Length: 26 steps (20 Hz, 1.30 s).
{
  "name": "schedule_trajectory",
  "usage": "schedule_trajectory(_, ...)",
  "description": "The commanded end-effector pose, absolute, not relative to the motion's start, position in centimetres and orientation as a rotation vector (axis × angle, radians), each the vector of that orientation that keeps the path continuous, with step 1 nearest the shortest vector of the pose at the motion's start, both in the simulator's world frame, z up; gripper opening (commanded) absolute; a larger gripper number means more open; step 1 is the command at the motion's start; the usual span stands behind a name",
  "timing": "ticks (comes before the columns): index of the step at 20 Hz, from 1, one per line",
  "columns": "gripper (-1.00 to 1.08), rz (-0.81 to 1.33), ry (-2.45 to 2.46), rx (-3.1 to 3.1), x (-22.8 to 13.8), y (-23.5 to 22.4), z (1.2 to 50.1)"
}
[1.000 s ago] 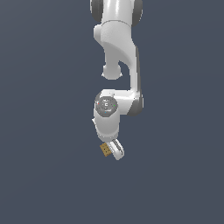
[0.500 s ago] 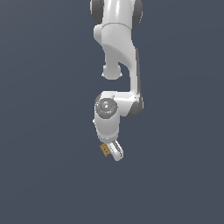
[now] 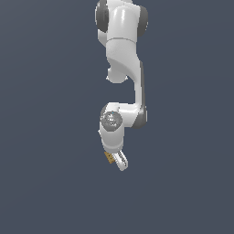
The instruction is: Pick up the object and move it to a goal position.
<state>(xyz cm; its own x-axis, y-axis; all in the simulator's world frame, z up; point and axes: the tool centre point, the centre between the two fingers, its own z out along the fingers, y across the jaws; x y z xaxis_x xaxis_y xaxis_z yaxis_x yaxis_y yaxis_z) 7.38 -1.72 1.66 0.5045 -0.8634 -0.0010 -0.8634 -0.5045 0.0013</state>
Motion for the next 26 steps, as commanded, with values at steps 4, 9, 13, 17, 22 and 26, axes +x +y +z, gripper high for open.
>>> schedule_trajectory(4, 1.0, 0.0, -1.565, 2.725, 7.6, -1.7, 1.1)
schedule_trajectory(9, -1.0, 0.0, -1.565, 2.725, 7.6, -1.7, 1.1)
schedule_trajectory(13, -1.0, 0.0, -1.565, 2.725, 7.6, -1.7, 1.1)
schedule_trajectory(17, -1.0, 0.0, -1.565, 2.725, 7.5, -1.7, 1.1)
schedule_trajectory(22, -1.0, -0.001, -1.564, 2.725, 7.1, -1.1, 1.7)
schedule_trajectory(26, -1.0, -0.001, -1.564, 2.725, 6.3, -0.2, 2.8)
